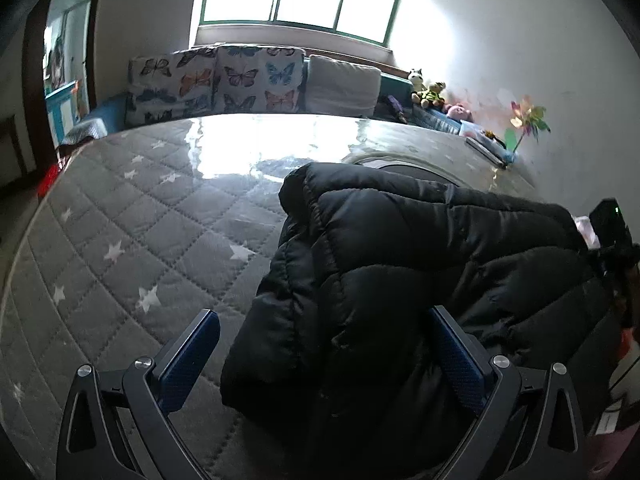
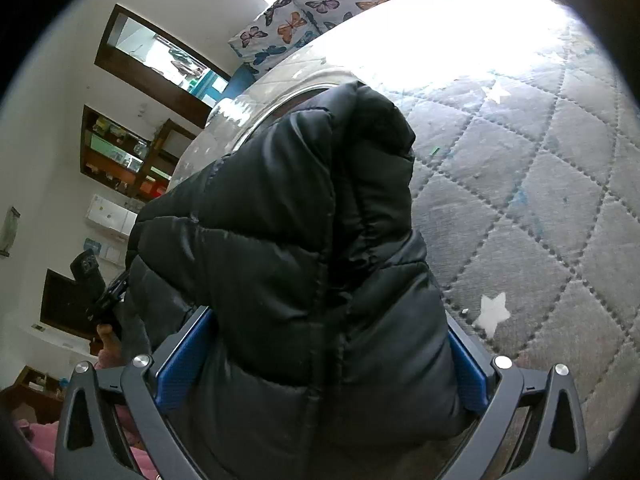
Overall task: Fold large clothes
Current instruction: 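Grip the folded jacket bundle with both grippers and lift it up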
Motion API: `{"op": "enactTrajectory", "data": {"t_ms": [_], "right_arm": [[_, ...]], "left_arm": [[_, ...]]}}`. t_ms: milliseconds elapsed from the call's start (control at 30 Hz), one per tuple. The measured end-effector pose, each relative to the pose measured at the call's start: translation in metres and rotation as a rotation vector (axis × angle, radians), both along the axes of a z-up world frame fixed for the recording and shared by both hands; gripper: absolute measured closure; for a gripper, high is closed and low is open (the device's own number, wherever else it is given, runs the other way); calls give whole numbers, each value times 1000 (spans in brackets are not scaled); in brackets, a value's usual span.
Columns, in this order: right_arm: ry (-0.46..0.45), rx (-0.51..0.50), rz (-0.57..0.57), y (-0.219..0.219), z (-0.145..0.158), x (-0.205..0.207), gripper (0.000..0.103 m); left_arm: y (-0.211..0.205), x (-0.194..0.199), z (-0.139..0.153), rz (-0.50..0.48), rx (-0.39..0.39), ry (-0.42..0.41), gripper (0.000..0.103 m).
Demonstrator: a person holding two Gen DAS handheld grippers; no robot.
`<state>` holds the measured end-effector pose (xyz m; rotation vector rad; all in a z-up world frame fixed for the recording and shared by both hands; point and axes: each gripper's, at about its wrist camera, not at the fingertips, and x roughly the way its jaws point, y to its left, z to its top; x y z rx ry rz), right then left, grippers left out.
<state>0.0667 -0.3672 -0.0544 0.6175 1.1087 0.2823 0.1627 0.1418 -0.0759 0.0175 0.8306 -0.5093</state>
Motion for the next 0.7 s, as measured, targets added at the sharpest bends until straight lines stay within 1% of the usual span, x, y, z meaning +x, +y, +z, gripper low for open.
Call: {"op": "enactTrajectory", "data": {"t_ms": [133,267,367,600,667,700], "right_arm": [[-1,-4,-6,2,0,-1,0],[-3,-5,-8,4,-1,-3,0],[-4,-5,-9,2,-1,-3,0],[-12,0,-10,-1,-1,-5,0],[-11,-2,-14,-1,-1,-6,0],[-12,-3,-17,-3,0,-7,0]], "left_arm": [[7,6,-4,-14,-63,64,0],[11,8,-5,-17,-83,75,0],[13,12,-9,-11,-109,103,0],[24,24,-25,9,-196,207,0],[29,28,-32,17,-242,253,0],[29,28,-31,14,-242,257,0]]}}
